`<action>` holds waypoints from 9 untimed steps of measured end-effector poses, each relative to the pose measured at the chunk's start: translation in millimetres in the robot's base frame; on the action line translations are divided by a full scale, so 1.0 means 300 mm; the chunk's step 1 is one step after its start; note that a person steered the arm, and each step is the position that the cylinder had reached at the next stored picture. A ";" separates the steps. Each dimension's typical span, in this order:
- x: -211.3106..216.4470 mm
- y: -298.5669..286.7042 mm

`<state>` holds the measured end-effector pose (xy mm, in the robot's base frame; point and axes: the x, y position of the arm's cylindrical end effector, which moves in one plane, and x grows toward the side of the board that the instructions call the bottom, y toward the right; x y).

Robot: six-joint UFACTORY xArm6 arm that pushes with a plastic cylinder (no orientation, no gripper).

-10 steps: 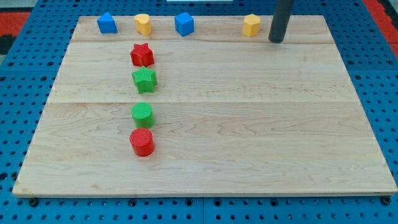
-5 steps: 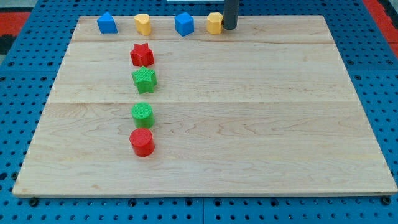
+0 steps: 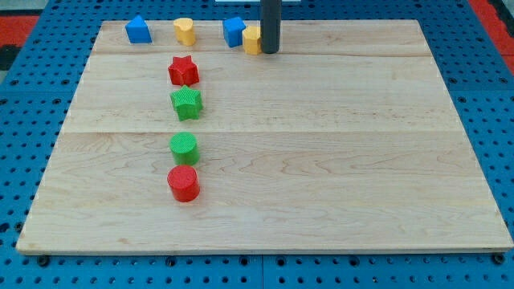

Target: Move yellow hexagon closer to red star

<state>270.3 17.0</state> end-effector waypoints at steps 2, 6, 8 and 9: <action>0.023 0.154; -0.040 0.023; -0.115 0.072; -0.174 -0.112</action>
